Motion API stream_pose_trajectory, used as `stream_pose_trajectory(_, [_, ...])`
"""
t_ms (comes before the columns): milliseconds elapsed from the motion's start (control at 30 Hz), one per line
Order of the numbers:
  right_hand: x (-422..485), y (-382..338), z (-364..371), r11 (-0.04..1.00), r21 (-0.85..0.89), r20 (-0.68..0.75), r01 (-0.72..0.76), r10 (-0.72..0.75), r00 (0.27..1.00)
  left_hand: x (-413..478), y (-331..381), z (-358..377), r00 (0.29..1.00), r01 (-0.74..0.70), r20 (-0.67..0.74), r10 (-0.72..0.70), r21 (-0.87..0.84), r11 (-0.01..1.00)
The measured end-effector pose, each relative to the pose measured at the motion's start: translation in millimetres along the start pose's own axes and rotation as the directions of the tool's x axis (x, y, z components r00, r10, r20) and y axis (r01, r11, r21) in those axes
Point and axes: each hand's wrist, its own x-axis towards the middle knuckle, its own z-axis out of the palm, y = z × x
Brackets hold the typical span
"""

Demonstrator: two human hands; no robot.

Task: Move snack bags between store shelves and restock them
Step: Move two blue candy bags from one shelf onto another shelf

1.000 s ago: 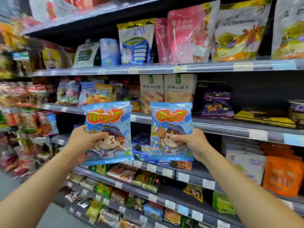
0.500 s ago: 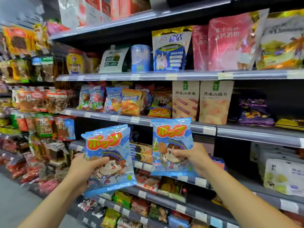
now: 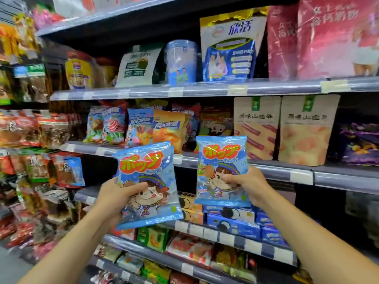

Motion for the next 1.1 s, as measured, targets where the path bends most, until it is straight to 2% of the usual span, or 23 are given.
stream_pose_trajectory(333, [100,-37,29,0.998,-0.001,-0.130,0.069,-0.068,0.989,99,-1,0,0.995,0.006,0.099,-0.002,-0.040,0.999])
stream_pose_trajectory(633, [201,-32,60,0.999,-0.012,-0.398,-0.034,0.026,0.917,200,3,-12,0.959,0.038,0.282,-0.016,-0.074,0.997])
stream_pose_trajectory(733, [223,-27,67,0.985,-0.087,-0.484,-0.148,0.088,0.870,233,6,-17,0.948,0.050,0.319,-0.024,-0.073,0.996])
stream_pose_trajectory(867, [236,-24,69,0.968,-0.226,-0.531,-0.108,-0.030,0.847,261,6,-14,0.925,0.078,0.376,-0.052,-0.056,0.995])
stream_pose_trajectory(967, [244,-20,76,0.938,-0.312,-0.601,-0.147,-0.075,0.796,271,5,-8,0.922,0.099,0.379,-0.072,-0.053,0.994])
stream_pose_trajectory(1100, [252,-15,77,0.848,-0.492,-0.587,-0.196,-0.156,0.794,277,3,1,0.920,0.095,0.388,-0.064,-0.060,0.994])
